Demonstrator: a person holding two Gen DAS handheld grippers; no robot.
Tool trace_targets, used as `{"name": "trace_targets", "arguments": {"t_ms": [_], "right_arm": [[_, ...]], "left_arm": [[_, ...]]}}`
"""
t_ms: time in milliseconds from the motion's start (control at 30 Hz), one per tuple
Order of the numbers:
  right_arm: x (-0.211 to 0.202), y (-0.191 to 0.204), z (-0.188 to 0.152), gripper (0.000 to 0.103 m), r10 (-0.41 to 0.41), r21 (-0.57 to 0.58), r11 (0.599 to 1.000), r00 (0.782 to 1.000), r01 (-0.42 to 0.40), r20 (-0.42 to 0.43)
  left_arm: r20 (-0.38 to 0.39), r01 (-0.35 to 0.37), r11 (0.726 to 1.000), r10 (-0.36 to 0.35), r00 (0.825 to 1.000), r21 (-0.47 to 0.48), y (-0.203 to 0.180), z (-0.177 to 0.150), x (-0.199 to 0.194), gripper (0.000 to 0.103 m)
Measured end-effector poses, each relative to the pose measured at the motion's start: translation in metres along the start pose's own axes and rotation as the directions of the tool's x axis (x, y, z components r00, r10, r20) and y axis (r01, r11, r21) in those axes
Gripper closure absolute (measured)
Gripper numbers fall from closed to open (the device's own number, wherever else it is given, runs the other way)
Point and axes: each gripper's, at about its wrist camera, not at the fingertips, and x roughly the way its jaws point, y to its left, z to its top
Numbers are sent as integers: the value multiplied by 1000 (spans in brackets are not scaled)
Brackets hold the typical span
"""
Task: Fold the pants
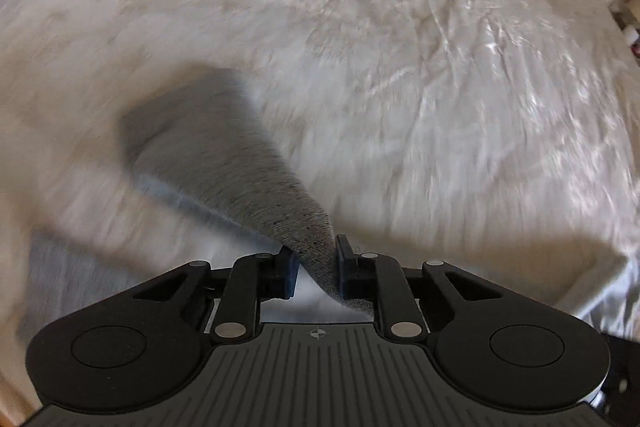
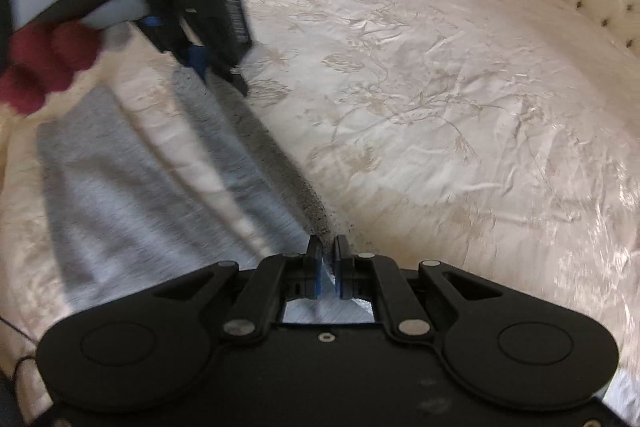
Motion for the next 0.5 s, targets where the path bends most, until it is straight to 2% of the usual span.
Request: {"name": "trace_targets", "arguments": {"t_ms": [100,300,433,500], "right_arm": [[-11,21,-16,93,13,4,1000,999,-13,-32],[-10,55,-52,91,38,26,999,991,-35,-129],[1,62,-72,89,50,85,996,980,-34,-192],[-3,57,-76,85,49,168,986,982,-17,-185]], "left_arm": [[-13,-6,1000,5,1000,-29,14,-42,-9,85],[-130,-46,997,37,991,-69,35,-104,12,84],[-157,-58,996,47,987,-62,37,-120,33,82],[-149,-61,996,51,988,-64,36,-122,37,82]]}}
